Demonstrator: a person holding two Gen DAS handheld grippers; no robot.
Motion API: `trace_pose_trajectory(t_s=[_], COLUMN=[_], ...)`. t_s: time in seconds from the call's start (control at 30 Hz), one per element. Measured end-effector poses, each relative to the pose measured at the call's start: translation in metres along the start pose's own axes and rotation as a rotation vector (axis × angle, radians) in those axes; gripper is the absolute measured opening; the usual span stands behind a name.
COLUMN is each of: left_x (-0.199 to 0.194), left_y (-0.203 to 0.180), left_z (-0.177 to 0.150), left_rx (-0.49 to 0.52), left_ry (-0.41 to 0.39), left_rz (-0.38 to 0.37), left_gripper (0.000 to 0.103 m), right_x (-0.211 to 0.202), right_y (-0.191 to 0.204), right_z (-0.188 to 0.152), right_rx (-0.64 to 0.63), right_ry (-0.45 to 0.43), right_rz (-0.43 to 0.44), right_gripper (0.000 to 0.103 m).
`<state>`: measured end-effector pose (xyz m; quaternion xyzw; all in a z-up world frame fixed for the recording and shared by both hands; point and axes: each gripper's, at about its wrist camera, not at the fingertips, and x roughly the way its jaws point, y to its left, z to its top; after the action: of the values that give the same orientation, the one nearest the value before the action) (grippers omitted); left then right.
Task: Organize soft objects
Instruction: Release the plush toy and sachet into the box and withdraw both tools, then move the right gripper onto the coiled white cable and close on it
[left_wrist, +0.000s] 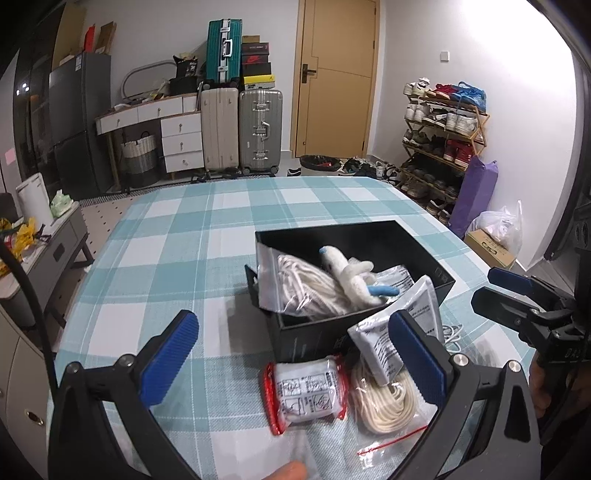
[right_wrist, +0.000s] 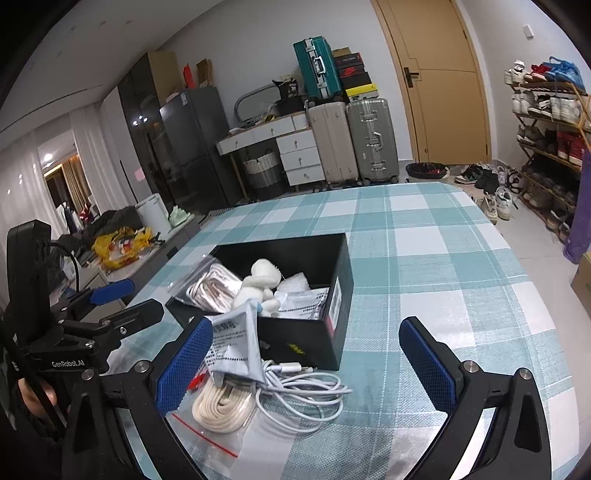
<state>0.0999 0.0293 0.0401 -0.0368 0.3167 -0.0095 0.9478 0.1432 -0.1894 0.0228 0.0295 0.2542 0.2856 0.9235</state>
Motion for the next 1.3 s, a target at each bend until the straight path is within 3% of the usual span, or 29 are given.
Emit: trace_pose_trajectory(t_s=[0.53,0.77,1.3], left_x=[-0.002,0.0,0.02], left_y=[0.015,0.008,0.014], left_z=[-0.027,-0.035,-0.043], left_rx=[-0.029,0.038,-0.008], left_ry=[0.025,0.036,0.096], left_rz=[0.018,0.039,0.014], left_gripper=[0.103,0.103,0.103], right_x=[0.014,0.022,0.043], right_y=[0.007,0.013,0.008], right_z=[-0.012,-0.015,-0.03], right_rx=[-0.056,-0.059,-0.07], right_ry=[0.094,0.148,0.261], right_rz=[-0.011,-0.005,-0.041], right_gripper=[0.102,0.102,0.102])
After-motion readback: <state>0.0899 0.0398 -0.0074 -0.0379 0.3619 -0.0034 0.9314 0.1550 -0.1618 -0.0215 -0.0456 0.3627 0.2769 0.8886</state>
